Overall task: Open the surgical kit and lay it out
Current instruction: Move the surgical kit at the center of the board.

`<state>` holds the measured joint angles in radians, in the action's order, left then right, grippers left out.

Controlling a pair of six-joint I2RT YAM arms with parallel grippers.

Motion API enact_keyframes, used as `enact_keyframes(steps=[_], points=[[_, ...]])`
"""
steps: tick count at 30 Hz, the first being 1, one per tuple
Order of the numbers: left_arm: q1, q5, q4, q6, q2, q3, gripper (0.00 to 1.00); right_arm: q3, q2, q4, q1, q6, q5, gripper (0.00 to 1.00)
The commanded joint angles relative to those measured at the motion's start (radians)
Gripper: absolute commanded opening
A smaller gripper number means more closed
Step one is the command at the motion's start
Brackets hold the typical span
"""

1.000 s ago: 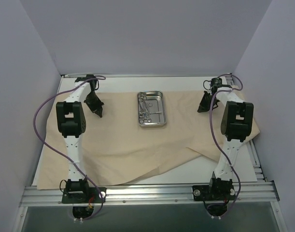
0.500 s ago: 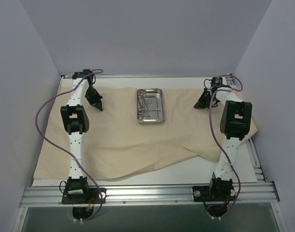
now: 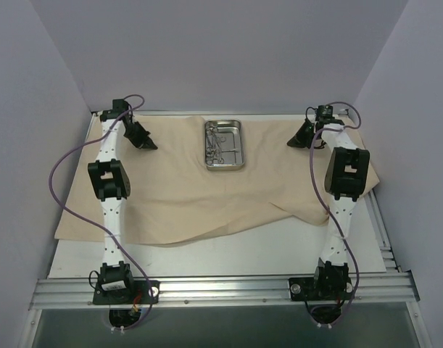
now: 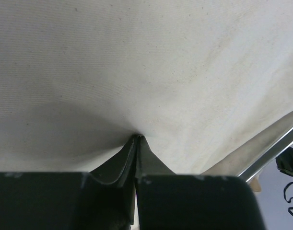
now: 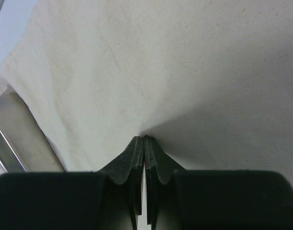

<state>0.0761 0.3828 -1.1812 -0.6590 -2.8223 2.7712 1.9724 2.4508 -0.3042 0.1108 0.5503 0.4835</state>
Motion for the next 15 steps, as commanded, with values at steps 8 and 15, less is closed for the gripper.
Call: enact_keyframes(steps=[8,15], points=[[0.025,-0.004,0.215,-0.083,-0.124,-0.015,0.06,0.126,0.232,-0.115,0.033,-0.023,-0.172,0.0],[0.036,-0.016,0.223,-0.062,-0.062,-0.07,0.1,0.141,0.212,-0.133,0.056,-0.09,-0.16,0.04]])
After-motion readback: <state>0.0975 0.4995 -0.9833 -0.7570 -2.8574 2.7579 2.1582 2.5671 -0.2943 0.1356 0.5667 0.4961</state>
